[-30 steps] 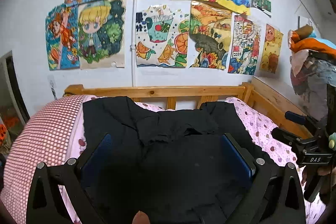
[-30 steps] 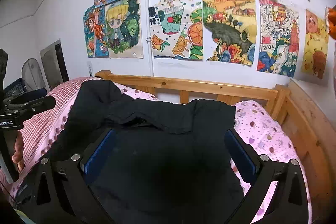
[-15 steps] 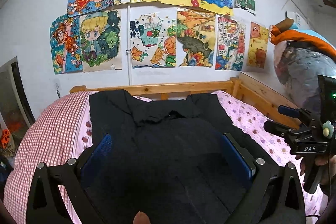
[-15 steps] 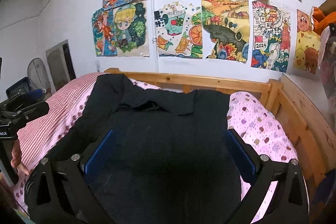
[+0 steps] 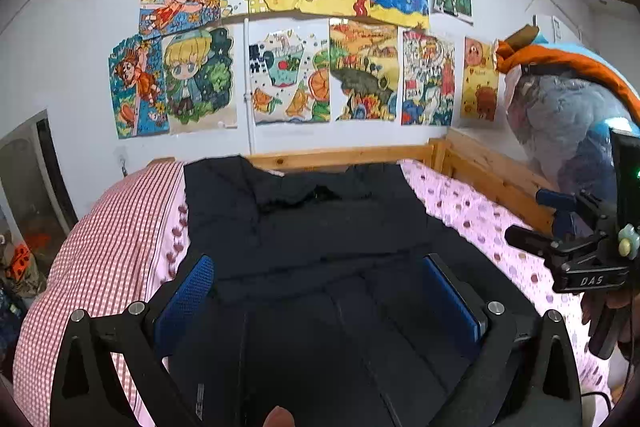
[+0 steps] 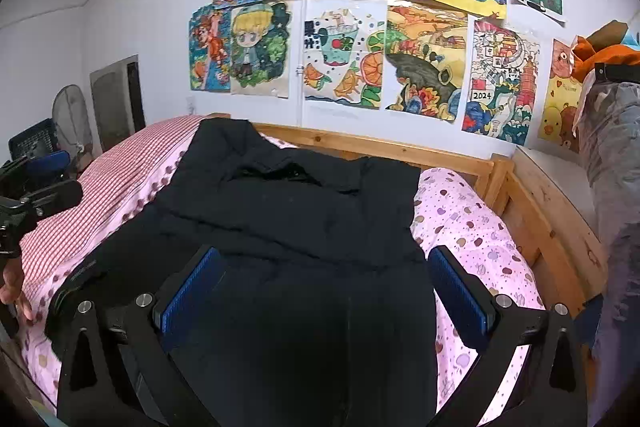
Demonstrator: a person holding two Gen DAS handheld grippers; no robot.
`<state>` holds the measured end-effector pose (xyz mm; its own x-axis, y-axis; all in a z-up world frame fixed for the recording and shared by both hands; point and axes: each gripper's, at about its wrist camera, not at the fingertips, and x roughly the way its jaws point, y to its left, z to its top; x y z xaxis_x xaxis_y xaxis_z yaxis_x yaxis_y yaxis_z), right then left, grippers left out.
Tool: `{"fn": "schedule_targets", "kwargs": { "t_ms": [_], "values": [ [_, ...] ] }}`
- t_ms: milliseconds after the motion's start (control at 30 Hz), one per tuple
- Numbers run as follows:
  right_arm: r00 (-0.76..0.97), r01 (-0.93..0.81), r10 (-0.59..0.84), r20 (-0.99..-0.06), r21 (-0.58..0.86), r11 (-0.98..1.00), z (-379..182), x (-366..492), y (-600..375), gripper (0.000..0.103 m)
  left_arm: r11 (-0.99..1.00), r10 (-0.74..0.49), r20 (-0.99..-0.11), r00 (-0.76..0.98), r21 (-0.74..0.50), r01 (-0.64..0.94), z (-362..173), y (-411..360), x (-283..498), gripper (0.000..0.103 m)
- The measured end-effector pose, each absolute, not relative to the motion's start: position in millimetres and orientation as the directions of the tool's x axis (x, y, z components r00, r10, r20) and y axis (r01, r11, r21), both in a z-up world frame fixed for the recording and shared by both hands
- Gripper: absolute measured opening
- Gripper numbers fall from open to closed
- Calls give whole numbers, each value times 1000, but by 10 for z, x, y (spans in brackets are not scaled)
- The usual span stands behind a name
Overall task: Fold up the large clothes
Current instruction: 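Open both tools and release the folded jacket, pulling back, then lower both tools toward the hem of the spread black jacket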
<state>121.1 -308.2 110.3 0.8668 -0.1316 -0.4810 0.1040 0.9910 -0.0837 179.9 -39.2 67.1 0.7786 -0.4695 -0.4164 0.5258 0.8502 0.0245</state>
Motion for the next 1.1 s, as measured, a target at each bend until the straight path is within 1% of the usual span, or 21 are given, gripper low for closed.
{"fn": "schedule_targets", "kwargs": {
  "t_ms": [200, 367, 500, 700, 867, 1100],
  "values": [
    [865, 90, -132, -484, -109, 990, 1036, 1017, -2955, 101, 858, -438, -449, 779, 49, 511, 494, -306, 1638, 103],
    [858, 74, -118, -500, -108, 991, 926, 848, -2913, 101, 894, -382, -486, 786, 21, 447, 342, -175, 1583, 103],
    [852, 76, -117, -510, -102, 992, 860, 764, -2908, 101, 914, -333, -505, 797, 34, 404, 189, -79, 1581, 103],
    [852, 86, -118, -511, -86, 993, 798, 685, -2935, 101, 921, -309, -525, 793, 44, 388, 78, 41, 1548, 103],
    [848, 71, -105, -520, -84, 994, 675, 583, -2916, 101, 918, -285, -566, 774, 71, 390, -6, 116, 1524, 103],
    [826, 66, -95, -555, -71, 995, 413, 449, -2895, 101, 923, -271, -581, 768, 70, 379, -99, 207, 1512, 103]
  ]
}}
